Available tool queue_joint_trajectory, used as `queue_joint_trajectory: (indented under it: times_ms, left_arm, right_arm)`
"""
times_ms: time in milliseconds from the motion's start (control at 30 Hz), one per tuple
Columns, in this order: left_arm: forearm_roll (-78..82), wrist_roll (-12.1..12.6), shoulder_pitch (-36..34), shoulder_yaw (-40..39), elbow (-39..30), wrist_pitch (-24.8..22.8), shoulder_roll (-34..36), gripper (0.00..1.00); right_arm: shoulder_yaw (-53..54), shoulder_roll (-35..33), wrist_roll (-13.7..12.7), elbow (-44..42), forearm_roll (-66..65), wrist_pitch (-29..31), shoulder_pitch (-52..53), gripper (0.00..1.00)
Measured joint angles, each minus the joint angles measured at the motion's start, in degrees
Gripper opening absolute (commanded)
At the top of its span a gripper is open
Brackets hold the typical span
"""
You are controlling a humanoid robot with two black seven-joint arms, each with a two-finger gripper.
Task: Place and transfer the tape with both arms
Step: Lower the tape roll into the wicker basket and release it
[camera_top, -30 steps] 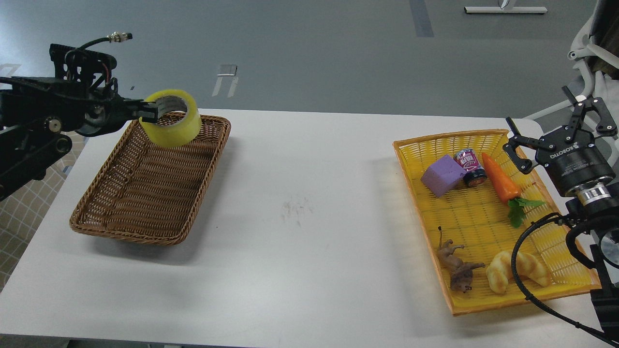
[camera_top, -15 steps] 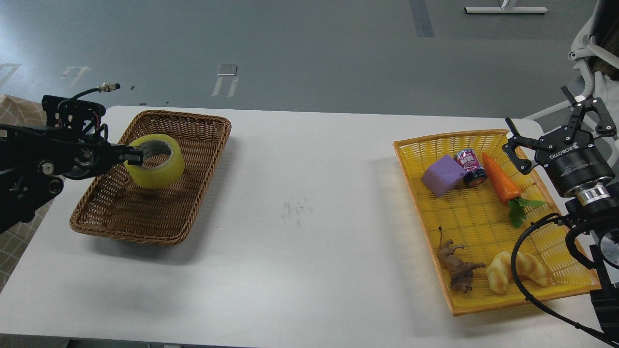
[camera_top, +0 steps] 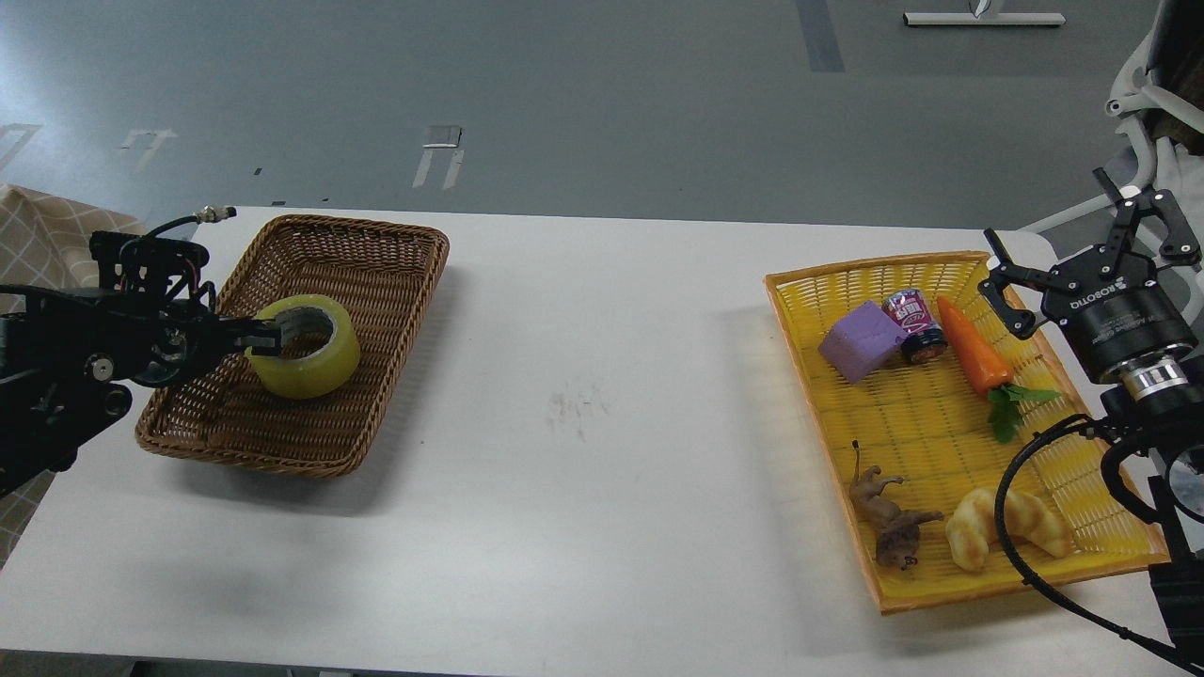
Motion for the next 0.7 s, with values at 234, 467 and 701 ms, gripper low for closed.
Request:
queue_joint_trajectory:
  times_ms: [234,467,701]
  left_arm:
    - [-0.03,-0.03,0.13,0.00,0.29,0.26,-0.01,0.40]
    - [-3.86,0.73,-0.09,-0.08,-0.33,0.34,0.38,0.88]
    - [-6.95,0.77,-0.61,-0.79,-0.71,0.17,1.06,0.90]
  right_arm:
    - [0.00,0.00,0.02,-0.17,0.00,0.00,-0.02,1.00]
    - [0.00,0.07,0.02,-0.26,0.00,0.00,-0.09,1.00]
    - [0.07,0.08,0.02,-0.26,0.00,0.00,0.07,1.00]
